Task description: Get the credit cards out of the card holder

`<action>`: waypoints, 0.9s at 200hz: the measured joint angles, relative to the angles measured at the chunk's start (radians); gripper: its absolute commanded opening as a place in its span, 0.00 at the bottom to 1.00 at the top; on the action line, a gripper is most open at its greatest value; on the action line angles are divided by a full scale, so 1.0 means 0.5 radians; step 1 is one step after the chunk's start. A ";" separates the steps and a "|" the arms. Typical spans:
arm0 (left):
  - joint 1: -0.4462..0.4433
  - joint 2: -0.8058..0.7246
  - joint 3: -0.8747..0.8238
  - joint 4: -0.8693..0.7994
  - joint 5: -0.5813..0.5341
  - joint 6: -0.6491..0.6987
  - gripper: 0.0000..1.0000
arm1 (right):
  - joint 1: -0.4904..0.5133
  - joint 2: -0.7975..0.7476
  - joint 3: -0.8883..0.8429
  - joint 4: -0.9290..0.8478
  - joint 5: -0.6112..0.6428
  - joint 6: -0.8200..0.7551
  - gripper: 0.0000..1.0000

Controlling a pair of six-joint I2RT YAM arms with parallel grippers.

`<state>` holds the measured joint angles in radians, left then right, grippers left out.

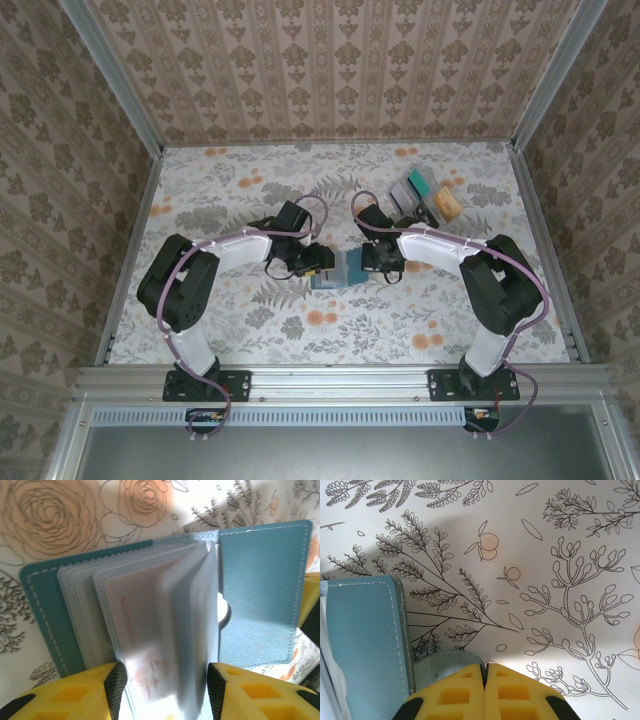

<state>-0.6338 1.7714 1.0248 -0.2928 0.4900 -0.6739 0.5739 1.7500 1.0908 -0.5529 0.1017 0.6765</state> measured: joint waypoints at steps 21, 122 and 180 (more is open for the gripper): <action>0.000 -0.020 0.002 -0.045 -0.039 0.031 0.51 | 0.000 0.000 0.000 0.000 0.000 0.000 0.05; 0.001 -0.052 0.030 -0.069 -0.064 0.048 0.49 | 0.002 0.000 0.000 0.000 0.000 0.001 0.04; 0.001 0.003 0.030 -0.057 -0.053 0.048 0.49 | 0.002 0.000 0.000 0.000 0.000 0.001 0.04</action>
<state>-0.6334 1.7729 1.0397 -0.3214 0.4637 -0.6498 0.5751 1.7500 1.0908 -0.5529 0.1017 0.6769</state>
